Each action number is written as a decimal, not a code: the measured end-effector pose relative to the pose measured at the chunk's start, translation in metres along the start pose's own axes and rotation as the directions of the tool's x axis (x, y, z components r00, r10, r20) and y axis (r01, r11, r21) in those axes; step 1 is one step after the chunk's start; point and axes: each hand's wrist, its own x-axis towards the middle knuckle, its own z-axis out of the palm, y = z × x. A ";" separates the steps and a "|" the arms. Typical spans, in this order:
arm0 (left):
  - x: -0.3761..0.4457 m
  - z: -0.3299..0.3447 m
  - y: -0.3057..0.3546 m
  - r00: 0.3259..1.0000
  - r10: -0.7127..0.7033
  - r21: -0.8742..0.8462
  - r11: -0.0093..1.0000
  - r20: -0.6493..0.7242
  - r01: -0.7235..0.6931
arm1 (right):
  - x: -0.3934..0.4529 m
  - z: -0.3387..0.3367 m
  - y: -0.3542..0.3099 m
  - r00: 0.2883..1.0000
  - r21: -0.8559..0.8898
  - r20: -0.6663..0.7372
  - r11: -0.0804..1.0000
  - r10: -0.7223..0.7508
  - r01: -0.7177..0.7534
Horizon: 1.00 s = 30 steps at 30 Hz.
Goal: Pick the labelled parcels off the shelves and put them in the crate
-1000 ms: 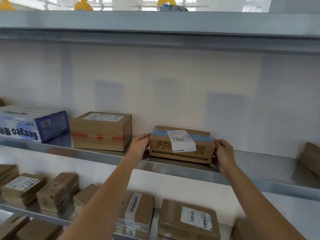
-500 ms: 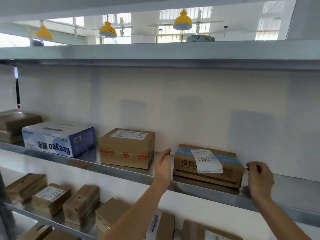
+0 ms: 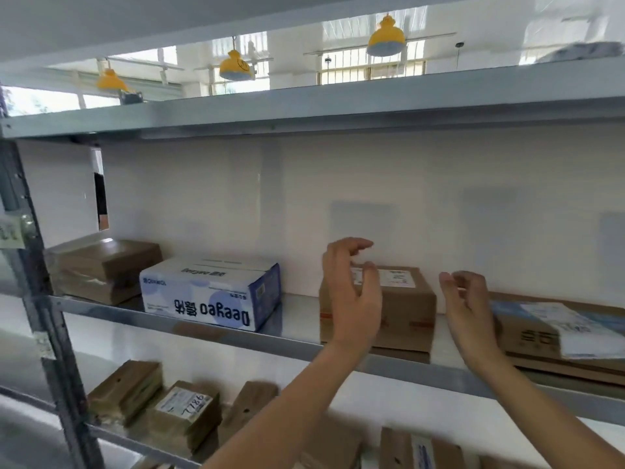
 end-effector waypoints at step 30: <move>0.017 -0.060 -0.128 0.480 -0.825 -0.166 0.451 0.299 0.877 | -0.002 0.032 0.026 0.873 0.326 0.231 0.811 0.430 -0.486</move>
